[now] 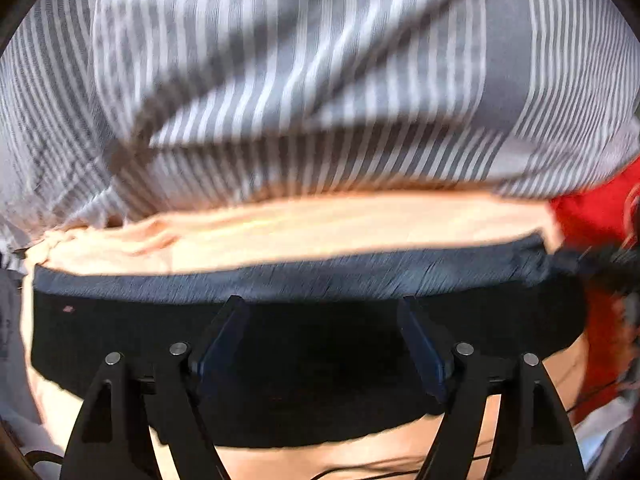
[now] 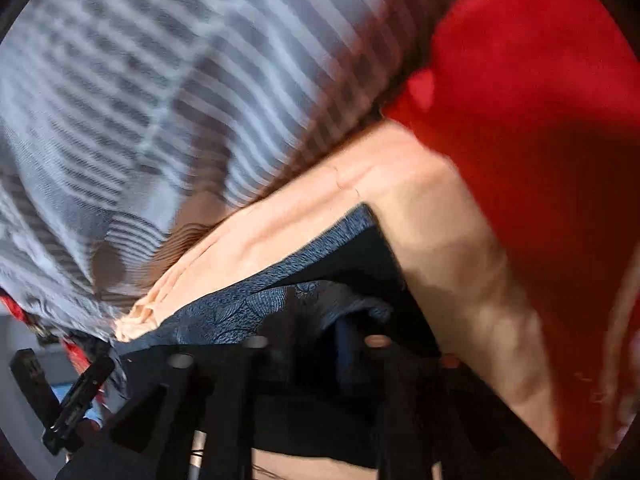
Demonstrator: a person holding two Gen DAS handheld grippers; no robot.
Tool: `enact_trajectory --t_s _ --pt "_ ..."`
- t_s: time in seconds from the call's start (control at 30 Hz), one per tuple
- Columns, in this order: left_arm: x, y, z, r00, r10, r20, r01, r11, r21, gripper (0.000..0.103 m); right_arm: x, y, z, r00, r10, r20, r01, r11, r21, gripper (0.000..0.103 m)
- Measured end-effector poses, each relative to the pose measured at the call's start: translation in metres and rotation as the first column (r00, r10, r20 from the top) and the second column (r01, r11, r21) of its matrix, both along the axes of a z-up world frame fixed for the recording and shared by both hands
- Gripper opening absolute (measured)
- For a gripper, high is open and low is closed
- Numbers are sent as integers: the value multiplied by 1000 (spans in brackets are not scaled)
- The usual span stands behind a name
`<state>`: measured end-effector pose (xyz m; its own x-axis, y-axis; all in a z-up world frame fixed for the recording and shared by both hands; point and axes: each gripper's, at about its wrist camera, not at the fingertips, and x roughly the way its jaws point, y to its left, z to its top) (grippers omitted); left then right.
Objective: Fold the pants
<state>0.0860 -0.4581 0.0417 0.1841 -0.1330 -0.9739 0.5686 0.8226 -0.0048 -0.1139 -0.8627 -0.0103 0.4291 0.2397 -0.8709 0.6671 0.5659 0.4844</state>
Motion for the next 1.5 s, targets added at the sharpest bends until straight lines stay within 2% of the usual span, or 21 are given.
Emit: enact_trajectory --t_s 0.03,0.1,0.17,0.23,0.3,0.33,0.37,0.5,0.63,0.7,0.8,0.83,0.87,0.93,1.03,1.13,1.2,1.3,1.4,1.47,1.5 --pt "-5 4 -7 1000 5 -4 -5 1000 21 78 -1 3 12 1000 27 2 -27 997 -68 80" --pt "-16 8 -26 999 16 -33 -14 997 72 78 -2 9 30 995 96 -3 -95 977 -193 85" --pt "-26 10 -44 998 39 -58 -33 995 97 78 5 10 27 987 157 -42 -162 962 -219 84" --pt "-32 10 -59 995 59 -78 -49 992 118 78 14 9 11 977 186 -101 -204 957 -207 75" --pt "-35 6 -71 994 70 -85 -57 988 146 78 21 10 -12 971 204 -124 -222 964 -150 40" --pt "-37 4 -74 993 75 -88 -60 986 154 78 23 10 -22 969 207 -136 -223 968 -113 8" --pt "-37 4 -76 992 81 -93 -64 984 164 78 25 11 -26 972 194 -134 -207 974 -94 8" --pt "-32 -6 -71 998 47 -35 -41 988 147 78 30 4 -16 980 158 -119 -179 965 -190 8" --pt "-16 -12 -92 997 70 -45 -58 972 228 78 13 -27 -29 991 20 -134 -28 998 -55 24" --pt "-10 -9 -79 993 101 -52 -91 981 173 78 4 -28 -9 995 -6 -99 -2 996 -88 32" --pt "-13 -12 -61 995 80 -51 -75 992 99 78 -4 -11 23 999 40 -37 -44 989 -142 31" --pt "-15 -17 -60 996 72 -60 -67 994 82 78 -1 -1 25 997 77 -24 -79 988 -133 23" --pt "-8 -27 -60 996 58 -70 -53 996 74 78 6 14 21 991 132 -35 -135 984 -112 18" --pt "-12 -45 -75 996 38 -83 -30 995 97 78 18 38 8 976 202 -75 -210 972 -104 17" --pt "-12 -63 -101 998 17 -65 -8 991 135 79 24 56 -19 943 268 -196 -307 929 -207 13" --pt "4 -66 -108 999 34 -34 -30 993 116 89 6 37 -23 966 224 -131 -246 951 -189 0" --pt "18 -62 -108 997 56 -57 -51 995 83 89 0 21 -18 979 160 -128 -181 968 -172 0" --pt "29 -67 -99 997 69 -43 -64 992 104 85 8 18 -3 985 121 -127 -142 974 -178 4" --pt "30 -80 -83 997 68 -48 -67 997 25 85 37 37 7 982 183 -55 -189 971 -146 8" --pt "28 -91 -89 999 40 -27 -38 998 55 85 61 59 0 967 247 -61 -253 956 -147 8" --pt "28 -96 -98 999 24 -23 -22 994 109 85 70 66 -6 958 273 -88 -284 946 -154 9"
